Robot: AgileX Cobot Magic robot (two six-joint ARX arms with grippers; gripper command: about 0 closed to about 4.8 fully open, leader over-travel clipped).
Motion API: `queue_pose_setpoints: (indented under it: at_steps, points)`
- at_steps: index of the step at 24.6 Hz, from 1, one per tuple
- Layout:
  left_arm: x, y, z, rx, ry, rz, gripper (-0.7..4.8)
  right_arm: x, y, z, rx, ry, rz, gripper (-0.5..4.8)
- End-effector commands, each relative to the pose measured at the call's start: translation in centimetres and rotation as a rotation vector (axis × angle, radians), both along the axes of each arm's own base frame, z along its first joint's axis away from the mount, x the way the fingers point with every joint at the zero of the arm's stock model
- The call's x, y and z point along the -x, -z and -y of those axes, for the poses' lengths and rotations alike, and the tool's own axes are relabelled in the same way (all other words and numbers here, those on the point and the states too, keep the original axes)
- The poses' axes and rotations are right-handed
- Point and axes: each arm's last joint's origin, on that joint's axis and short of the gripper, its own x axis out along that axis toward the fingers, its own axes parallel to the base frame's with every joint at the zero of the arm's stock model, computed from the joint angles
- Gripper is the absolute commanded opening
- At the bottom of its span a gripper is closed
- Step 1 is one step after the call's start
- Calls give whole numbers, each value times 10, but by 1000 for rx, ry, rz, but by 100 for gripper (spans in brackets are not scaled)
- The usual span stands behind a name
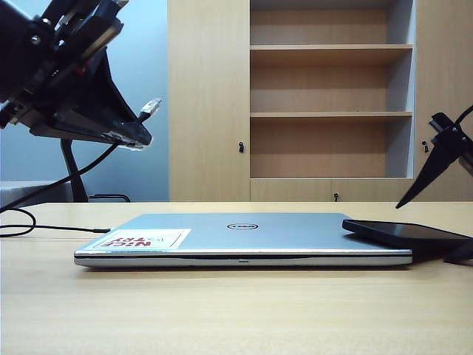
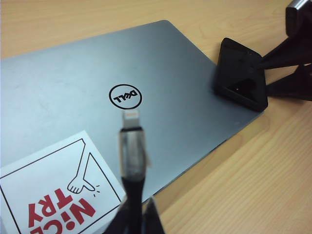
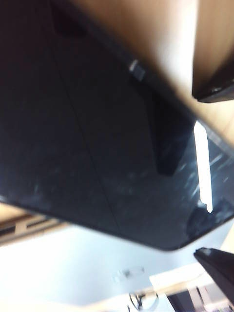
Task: Pick up the charging cable and the phone, plug the charging cable into the charging port on the phone, and finally place them back on the table.
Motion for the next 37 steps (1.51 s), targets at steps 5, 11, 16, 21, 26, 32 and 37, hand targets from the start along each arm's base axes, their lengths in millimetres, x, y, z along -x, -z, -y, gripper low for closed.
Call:
queue_pose_setpoints:
  at_steps: [5,11,16,21,26,32,37]
  points:
    - [0,-3,1,10,5,18,-6,-6,9,2,-34,-16,2,405]
    - [0,-3,1,11,5,19,-6,-8,9,12,-35,21,27,405]
    - [0,-3,1,10,5,18,-6,-11,25,10,-88,-15,-23,404]
    - [0,-3,1,10,5,18,-6,-12,35,10,-89,-14,-55,380]
    - [0,-3,1,10,5,18,-6,-14,34,10,-87,-16,-42,366]
    - [0,-3,1,10,5,18,-6,-14,36,12,3,45,-50,365]
    - [0,-3,1,9,5,17,-6,-16,36,8,43,52,-41,363]
